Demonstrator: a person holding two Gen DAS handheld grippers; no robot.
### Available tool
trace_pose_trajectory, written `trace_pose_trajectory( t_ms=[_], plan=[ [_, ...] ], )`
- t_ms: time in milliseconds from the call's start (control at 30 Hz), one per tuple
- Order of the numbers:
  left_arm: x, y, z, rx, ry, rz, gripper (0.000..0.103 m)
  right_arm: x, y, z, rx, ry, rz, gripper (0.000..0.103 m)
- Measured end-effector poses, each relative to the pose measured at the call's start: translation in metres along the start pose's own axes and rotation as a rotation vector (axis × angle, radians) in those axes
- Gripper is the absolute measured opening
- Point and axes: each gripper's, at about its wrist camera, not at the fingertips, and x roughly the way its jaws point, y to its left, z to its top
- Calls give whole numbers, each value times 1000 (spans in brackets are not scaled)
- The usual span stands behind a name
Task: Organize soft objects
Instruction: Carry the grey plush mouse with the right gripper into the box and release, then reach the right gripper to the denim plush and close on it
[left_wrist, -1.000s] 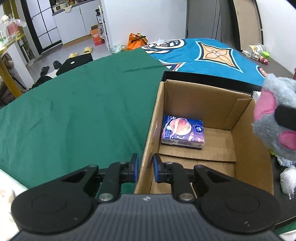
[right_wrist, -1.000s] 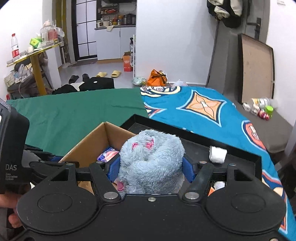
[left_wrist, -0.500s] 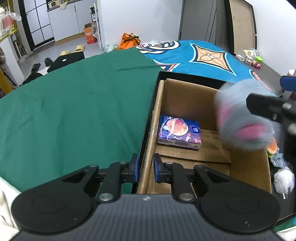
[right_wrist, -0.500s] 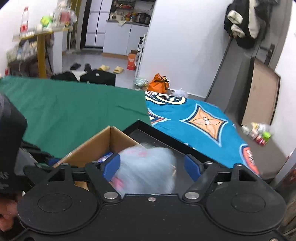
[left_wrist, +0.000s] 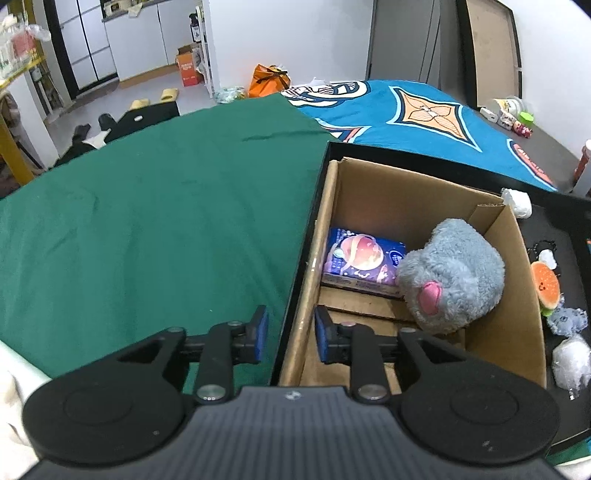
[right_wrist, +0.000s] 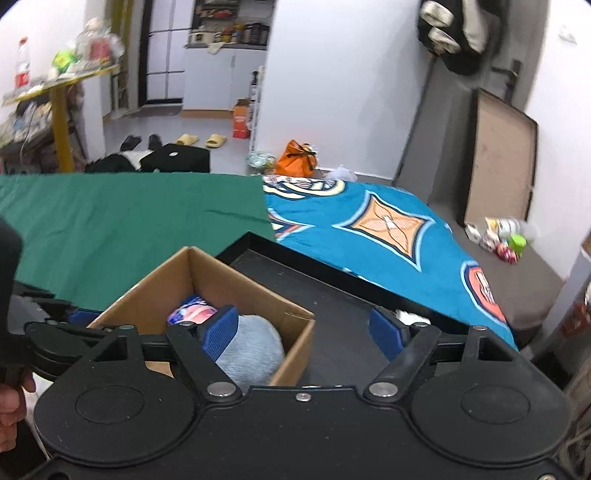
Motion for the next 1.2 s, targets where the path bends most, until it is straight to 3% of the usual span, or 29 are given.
trace_pose_trajectory(
  t_ms=[133,500,633,1067,1200],
  plan=[
    [-1,-3,-1,15,-5,29,42,6,-23,-8,93,42,4,78],
    [-6,-11,0,50,-23,146,56,18,-60,-28,217,121,-4,78],
    [-7,-17,-2,80,-27,201,72,22,-77,-39,278,155,-13,78],
    [-10,-22,-3,118,-8,217,79,32,-116,-63,401,238,18,77],
    [-12,-28,-5,143,-13,224,80,40,-128,-74,449,278,26,71]
  ],
)
